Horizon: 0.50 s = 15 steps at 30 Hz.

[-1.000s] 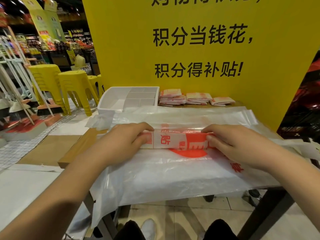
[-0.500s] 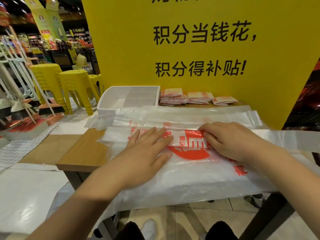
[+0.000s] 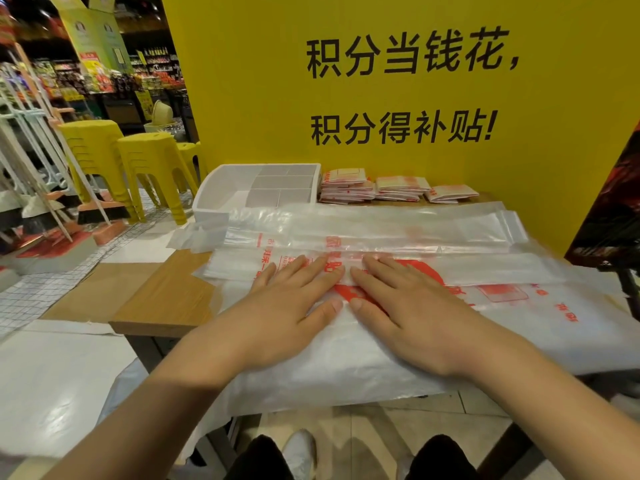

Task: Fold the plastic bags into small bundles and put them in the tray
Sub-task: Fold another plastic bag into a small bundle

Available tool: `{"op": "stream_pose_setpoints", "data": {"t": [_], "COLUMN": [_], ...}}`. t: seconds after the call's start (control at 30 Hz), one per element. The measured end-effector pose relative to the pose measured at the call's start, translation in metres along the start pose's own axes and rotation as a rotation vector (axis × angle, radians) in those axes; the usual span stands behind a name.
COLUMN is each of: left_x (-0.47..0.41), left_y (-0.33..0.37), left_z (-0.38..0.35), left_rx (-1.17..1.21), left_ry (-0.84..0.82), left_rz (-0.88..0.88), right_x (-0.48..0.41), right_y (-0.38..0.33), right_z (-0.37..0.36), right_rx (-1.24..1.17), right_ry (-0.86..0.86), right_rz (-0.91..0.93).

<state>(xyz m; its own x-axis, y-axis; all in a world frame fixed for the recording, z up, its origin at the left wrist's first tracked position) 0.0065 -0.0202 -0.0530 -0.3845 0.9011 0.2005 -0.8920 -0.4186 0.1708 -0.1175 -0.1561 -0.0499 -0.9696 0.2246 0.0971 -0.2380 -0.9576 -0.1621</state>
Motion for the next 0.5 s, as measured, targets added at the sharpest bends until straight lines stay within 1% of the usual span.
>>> {"op": "stream_pose_setpoints", "data": {"t": [0.17, 0.33, 0.43, 0.5], "left_x": [-0.004, -0.006, -0.001, 0.003], "left_y": [-0.012, -0.022, -0.038, -0.046], "left_z": [0.006, 0.003, 0.006, 0.005], "left_rx": [0.018, 0.035, 0.065, 0.074], "left_ry": [0.045, -0.02, 0.003, 0.034], "left_rz": [0.081, 0.155, 0.194, 0.227], "right_x": [-0.001, 0.003, 0.018, 0.032], "right_y": [0.001, 0.014, 0.042, 0.07], "right_z": [0.0, 0.004, 0.007, 0.01], "right_rx": [-0.061, -0.108, -0.119, -0.12], "right_ry": [-0.029, -0.08, -0.083, -0.084], "right_rz": [-0.005, -0.052, -0.118, -0.211]}}
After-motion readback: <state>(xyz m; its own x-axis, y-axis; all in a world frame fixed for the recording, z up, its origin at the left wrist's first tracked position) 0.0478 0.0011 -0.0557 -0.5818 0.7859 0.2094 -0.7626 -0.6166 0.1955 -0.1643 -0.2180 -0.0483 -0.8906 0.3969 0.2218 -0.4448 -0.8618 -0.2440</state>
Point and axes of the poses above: each hand's wrist, its own x-axis away from the middle knuckle, its own z-axis out of the back of the hand, y = z × x, the point moved 4 cm from there along -x, towards the middle knuckle, and after that the axes turned 7 degrees about -y, right-handed, at the moved point
